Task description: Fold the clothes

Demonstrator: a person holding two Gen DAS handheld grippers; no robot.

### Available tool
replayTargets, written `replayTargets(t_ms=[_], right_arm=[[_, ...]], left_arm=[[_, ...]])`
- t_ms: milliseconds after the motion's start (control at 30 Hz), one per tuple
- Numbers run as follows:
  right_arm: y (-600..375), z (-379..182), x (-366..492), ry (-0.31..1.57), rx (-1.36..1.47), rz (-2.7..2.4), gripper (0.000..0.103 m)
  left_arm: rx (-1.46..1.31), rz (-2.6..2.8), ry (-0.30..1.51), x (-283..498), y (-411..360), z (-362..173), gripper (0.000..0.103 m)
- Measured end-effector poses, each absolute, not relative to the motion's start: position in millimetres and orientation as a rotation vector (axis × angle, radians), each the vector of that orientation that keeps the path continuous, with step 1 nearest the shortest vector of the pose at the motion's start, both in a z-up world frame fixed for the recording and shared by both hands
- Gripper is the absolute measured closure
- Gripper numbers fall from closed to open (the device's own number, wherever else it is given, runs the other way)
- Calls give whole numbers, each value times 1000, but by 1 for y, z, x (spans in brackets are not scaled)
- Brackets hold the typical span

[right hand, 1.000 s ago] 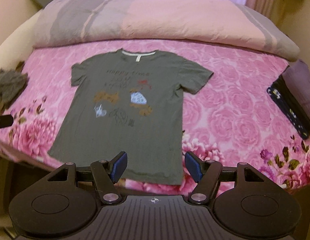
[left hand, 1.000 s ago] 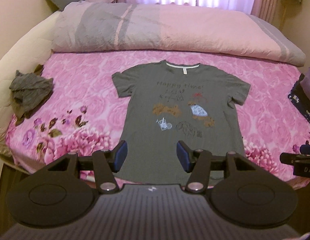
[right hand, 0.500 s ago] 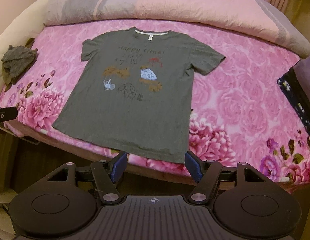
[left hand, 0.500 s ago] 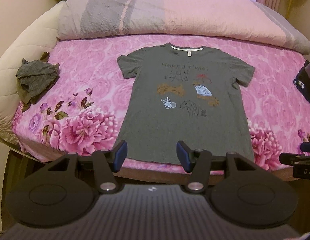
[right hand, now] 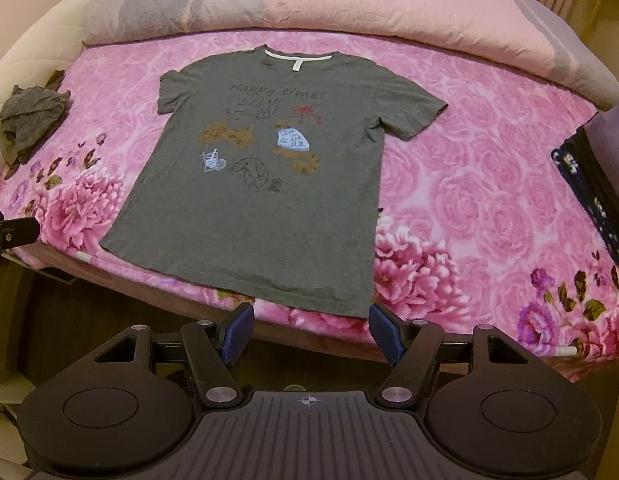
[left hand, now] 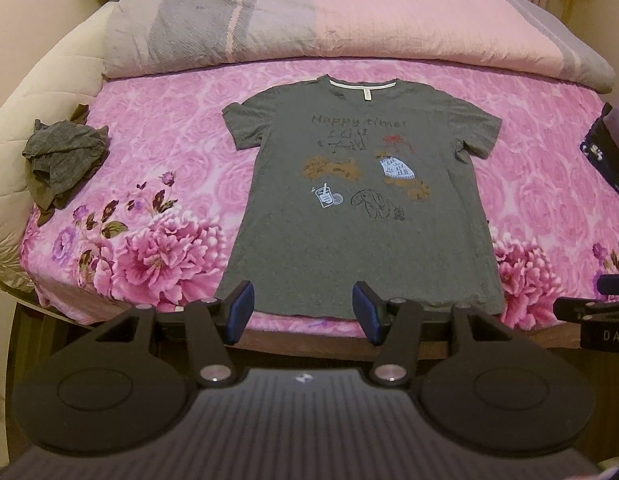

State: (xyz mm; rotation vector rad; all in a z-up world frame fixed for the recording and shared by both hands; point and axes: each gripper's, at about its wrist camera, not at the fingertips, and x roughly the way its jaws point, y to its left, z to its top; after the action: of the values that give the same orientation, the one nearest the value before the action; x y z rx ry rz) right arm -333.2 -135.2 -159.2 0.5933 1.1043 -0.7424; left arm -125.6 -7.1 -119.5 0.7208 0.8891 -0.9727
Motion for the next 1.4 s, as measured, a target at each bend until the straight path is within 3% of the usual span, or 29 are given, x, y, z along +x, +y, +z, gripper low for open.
replayTargets(t_ms=[500, 700, 900, 1233, 1400], right_arm=[[-164, -174, -299, 1138, 614, -724, 36], [-195, -185, -268, 1144, 651, -733, 36], [-252, -196, -232, 1068, 756, -819, 36], [-351, -243, -201, 995, 896, -1039, 36], [-388, -280, -200, 963, 934, -1112, 36]], left_arm=[[746, -956, 930, -94, -40, -136, 53], [739, -970, 958, -52, -77, -149, 53], [554, -1035, 1026, 32, -123, -167, 53], [72, -896, 1366, 215, -202, -275, 53], [24, -862, 1355, 272, -242, -339, 53]])
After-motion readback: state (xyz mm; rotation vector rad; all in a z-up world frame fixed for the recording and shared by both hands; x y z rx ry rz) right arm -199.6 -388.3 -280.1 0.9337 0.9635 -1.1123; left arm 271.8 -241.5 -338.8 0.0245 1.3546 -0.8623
